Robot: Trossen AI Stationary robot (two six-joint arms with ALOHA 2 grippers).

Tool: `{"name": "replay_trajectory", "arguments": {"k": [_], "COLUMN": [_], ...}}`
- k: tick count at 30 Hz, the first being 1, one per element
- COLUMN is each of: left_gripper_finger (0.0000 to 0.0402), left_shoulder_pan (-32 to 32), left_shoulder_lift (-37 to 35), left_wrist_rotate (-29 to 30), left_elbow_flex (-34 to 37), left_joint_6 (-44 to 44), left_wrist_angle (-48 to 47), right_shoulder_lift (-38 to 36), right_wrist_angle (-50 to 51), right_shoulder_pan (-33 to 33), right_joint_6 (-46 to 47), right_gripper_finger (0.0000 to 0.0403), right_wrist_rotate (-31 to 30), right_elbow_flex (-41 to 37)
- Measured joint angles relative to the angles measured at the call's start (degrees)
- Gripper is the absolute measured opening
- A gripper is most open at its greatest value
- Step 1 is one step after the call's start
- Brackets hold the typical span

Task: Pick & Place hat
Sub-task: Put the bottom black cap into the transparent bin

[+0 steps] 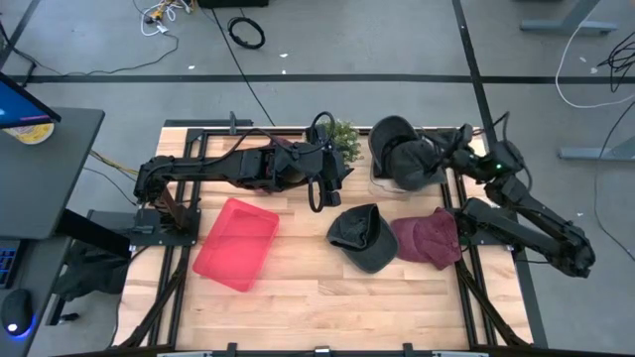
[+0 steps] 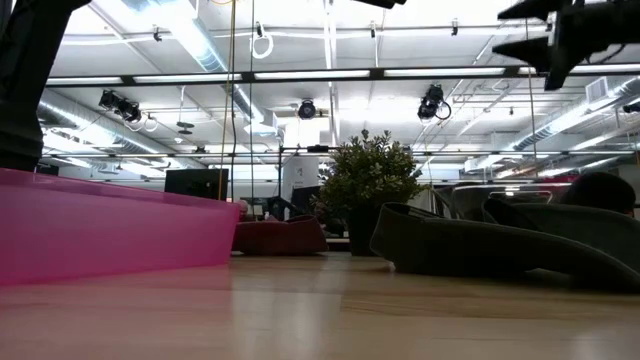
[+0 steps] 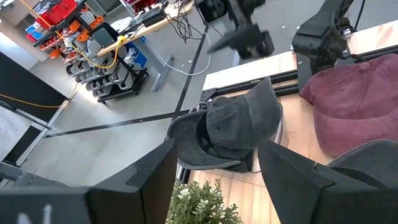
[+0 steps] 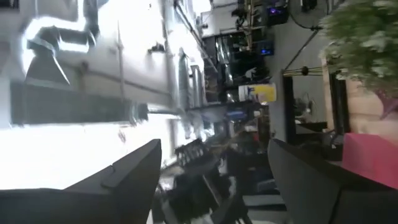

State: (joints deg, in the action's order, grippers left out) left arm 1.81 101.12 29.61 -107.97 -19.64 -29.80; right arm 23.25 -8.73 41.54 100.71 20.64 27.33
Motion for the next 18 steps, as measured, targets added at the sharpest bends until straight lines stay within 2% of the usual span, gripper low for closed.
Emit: {"name": "replay_trajectory", "arguments": {"k": [3,5,7,9,13,18], "left_gripper_finger": [0.0227,0.0227,0.0227,0.0227,0.0227,0.0227], "left_shoulder_pan": [-0.5,-0.8,-1.2,-1.4,-1.8,-1.8], "left_shoulder_lift": [0.0,0.0,0.0,0.0,0.0,0.0], "left_wrist_rotate": [0.0,0.0,0.0,0.0,0.0,0.0], "left_elbow_flex": [0.0,0.0,0.0,0.0,0.0,0.0], "left_joint_6": [0.0,0.0,0.0,0.0,0.0,0.0], "left_wrist_angle": [0.0,0.0,0.0,0.0,0.0,0.0], "right_shoulder_lift": [1.9,3.7,5.8,8.5,15.1,21.8], "right_wrist_angle": [5.7,12.9,24.9,39.8,63.7,81.0], "right_shoulder_pan": [0.0,0.0,0.0,0.0,0.0,0.0], "right_joint_6": [-6.7,-14.3,-25.0,-36.5,-55.4,-71.5], "right_gripper_finger": [0.0281,0.0274,0.0265,0.0255,0.0235,0.0213], "right_wrist_rotate": [4.0,7.8,11.3,12.3,9.5,2.1], "right_elbow_flex": [5.8,11.2,17.4,24.1,36.4,48.3]}}
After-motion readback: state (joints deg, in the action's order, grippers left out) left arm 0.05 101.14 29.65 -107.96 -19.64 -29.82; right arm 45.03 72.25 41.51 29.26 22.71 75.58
